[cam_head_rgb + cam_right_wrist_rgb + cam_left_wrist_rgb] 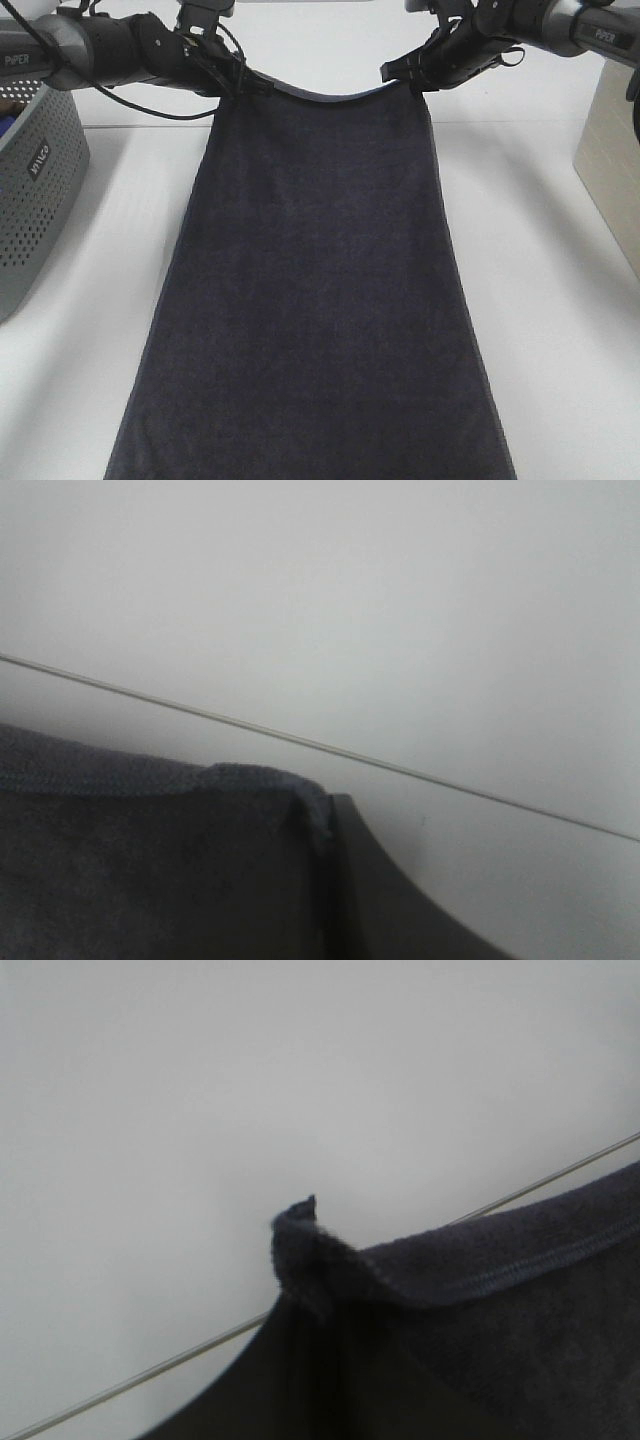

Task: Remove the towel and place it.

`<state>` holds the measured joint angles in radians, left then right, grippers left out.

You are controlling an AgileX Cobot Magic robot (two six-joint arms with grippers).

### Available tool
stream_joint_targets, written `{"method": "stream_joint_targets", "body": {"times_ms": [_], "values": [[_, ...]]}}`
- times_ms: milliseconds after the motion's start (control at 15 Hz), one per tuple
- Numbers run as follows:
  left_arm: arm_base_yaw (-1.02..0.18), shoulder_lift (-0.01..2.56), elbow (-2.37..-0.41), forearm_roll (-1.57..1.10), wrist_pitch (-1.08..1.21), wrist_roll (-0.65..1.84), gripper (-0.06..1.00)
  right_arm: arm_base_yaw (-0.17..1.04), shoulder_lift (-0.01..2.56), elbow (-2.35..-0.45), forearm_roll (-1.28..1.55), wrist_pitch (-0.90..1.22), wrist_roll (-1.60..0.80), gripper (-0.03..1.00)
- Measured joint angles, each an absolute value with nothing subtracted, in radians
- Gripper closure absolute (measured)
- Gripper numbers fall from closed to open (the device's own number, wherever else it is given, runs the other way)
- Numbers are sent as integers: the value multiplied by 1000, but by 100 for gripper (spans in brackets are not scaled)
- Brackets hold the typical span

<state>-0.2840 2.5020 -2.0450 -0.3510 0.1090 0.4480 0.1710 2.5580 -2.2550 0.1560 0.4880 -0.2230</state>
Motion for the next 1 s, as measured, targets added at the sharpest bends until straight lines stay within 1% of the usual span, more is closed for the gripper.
{"method": "stream_joint_targets", "body": {"times_ms": [267,733,1000], "values": [[-284,2502,-2045,-313,61,448,93,171,2558,-2255,157,434,-223,96],[-284,2505,-2045,-310,48,448,93,171,2572,-2255,211,399,-268,96],[-284,2571,-2045,-310,14,448,93,170,2628,-2255,222,367,-268,96]]}}
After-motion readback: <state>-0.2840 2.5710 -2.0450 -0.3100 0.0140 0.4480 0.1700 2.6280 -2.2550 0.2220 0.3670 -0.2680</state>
